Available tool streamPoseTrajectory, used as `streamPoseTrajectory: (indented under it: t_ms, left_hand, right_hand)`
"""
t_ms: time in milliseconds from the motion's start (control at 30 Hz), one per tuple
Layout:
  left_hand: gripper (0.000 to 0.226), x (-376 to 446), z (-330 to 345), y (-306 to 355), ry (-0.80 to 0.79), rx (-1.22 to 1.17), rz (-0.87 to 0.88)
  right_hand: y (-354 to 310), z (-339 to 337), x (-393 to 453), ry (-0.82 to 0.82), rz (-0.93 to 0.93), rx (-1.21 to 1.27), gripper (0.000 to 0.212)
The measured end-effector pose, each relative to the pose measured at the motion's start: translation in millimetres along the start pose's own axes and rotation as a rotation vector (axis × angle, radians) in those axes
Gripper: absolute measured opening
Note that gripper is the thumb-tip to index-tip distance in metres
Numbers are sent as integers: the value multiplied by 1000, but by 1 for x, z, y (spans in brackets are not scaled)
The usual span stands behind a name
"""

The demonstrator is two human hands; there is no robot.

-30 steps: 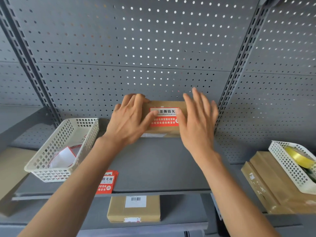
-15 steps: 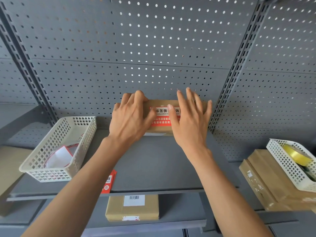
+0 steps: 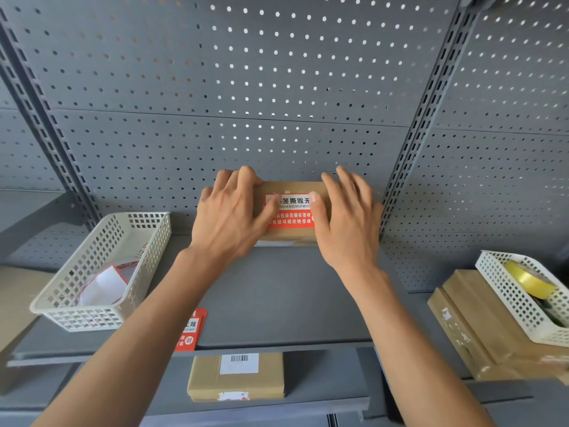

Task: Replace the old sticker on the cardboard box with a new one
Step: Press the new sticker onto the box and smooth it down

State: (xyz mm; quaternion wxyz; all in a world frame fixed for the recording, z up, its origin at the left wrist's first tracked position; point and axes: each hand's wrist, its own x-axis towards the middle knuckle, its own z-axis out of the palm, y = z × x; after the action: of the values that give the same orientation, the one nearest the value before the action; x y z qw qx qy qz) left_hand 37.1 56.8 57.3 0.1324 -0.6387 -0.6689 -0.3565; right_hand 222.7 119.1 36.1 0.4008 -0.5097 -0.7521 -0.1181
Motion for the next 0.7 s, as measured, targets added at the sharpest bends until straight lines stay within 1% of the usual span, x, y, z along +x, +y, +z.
streamPoseTrajectory:
  t_ms: [167, 300, 367, 533, 600, 700]
  left_hand:
    - [54, 1, -1, 2, 6, 11, -2]
    - [54, 1, -1, 3, 24, 6, 3]
    - [50, 2, -1, 3, 19, 9, 3]
    - [19, 0, 0, -2, 30, -14, 25]
    - [17, -1, 0, -2, 49, -12, 44]
    - [21, -1, -1, -2, 58, -15, 49]
  right_hand:
    - [0, 1, 0, 23, -18, -33, 57]
    - [-1, 0, 2, 29, -5, -62, 56]
    - [0, 1, 3, 31, 0, -62, 54]
    - [3, 3, 1, 56, 1, 3, 38]
    - [6, 4, 0, 53, -14, 18, 37]
    - [7, 2, 1, 42, -22, 37, 38]
